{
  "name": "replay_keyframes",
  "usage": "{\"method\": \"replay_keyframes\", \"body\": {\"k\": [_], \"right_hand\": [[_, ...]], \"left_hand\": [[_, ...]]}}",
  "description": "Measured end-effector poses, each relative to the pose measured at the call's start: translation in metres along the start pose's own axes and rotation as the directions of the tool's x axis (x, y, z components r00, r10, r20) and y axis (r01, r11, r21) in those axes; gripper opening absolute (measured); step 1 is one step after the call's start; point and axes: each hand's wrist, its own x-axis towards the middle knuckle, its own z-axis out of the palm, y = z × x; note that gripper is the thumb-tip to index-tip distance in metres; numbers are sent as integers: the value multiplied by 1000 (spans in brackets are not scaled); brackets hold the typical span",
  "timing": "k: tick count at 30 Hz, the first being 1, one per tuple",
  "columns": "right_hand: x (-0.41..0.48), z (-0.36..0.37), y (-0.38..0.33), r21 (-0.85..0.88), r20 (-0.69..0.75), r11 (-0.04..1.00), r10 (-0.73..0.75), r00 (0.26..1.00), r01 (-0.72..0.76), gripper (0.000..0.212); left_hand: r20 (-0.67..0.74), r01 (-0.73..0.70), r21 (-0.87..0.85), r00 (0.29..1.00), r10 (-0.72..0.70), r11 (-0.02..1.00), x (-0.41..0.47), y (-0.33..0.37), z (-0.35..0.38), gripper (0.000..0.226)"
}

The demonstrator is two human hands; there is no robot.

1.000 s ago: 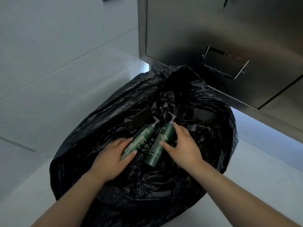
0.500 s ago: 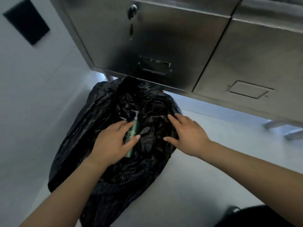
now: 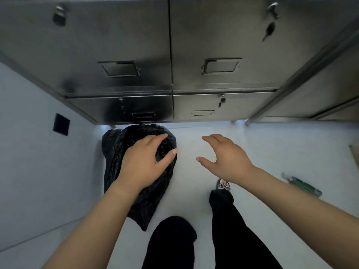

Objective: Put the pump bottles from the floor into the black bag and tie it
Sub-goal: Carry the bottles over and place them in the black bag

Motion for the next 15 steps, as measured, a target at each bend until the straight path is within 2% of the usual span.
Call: {"method": "replay_keyframes", "body": {"k": [3,7,15], "right_hand": [[-48,-53,-7,31,-114,998,62,991,-59,65],[-100,-91,9,107,-212,981,182,960,-162,63],[-205,-117,114,272,-240,884,444,863,-380,63]], "left_hand": [[-5,-85,-3,996,85,996,-5,49,-44,65],[23,-220,-80,975,223,972,-5,113,-62,60],[138,-338,-136,924,355,931,-11,244,-3,62]]}}
